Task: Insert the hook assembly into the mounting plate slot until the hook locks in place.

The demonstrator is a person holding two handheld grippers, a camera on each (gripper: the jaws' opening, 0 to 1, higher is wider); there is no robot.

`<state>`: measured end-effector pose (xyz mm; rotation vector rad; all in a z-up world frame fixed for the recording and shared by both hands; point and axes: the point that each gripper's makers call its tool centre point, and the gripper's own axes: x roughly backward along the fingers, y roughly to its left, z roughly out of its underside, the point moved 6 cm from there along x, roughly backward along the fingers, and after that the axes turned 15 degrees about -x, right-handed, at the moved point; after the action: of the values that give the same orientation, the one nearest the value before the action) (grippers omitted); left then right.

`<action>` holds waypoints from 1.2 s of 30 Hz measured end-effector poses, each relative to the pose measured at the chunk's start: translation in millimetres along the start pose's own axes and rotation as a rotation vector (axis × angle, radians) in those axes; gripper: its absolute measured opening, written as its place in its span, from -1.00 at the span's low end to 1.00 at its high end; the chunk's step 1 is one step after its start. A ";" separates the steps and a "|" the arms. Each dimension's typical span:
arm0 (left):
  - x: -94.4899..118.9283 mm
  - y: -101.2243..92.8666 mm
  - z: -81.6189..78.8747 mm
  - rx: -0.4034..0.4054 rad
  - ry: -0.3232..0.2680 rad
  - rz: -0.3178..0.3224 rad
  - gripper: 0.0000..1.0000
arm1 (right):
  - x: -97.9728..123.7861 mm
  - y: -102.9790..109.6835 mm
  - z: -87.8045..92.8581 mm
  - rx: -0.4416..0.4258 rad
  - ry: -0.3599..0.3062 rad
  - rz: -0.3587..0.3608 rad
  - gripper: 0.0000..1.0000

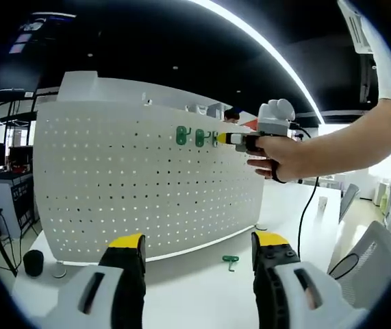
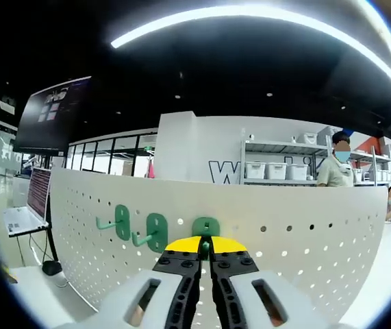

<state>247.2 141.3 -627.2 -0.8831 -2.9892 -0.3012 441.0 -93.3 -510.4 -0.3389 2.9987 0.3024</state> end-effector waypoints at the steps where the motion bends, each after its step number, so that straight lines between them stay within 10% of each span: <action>1: 0.2 0.0 0.3 0.001 0.001 -0.002 0.29 | -0.3 0.3 0.3 -0.022 -0.002 0.018 -0.97; 11: 1.4 0.3 1.1 0.006 0.003 -0.004 0.29 | -1.6 4.8 2.2 -0.095 -0.010 0.104 -0.97; 36: 1.9 -3.5 3.6 0.003 0.010 -0.001 0.29 | 2.9 4.8 3.6 -0.077 0.044 0.049 -0.65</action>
<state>243.9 140.1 -631.3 -0.8780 -2.9802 -0.3002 437.4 -88.5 -513.4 -0.2825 3.0482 0.4212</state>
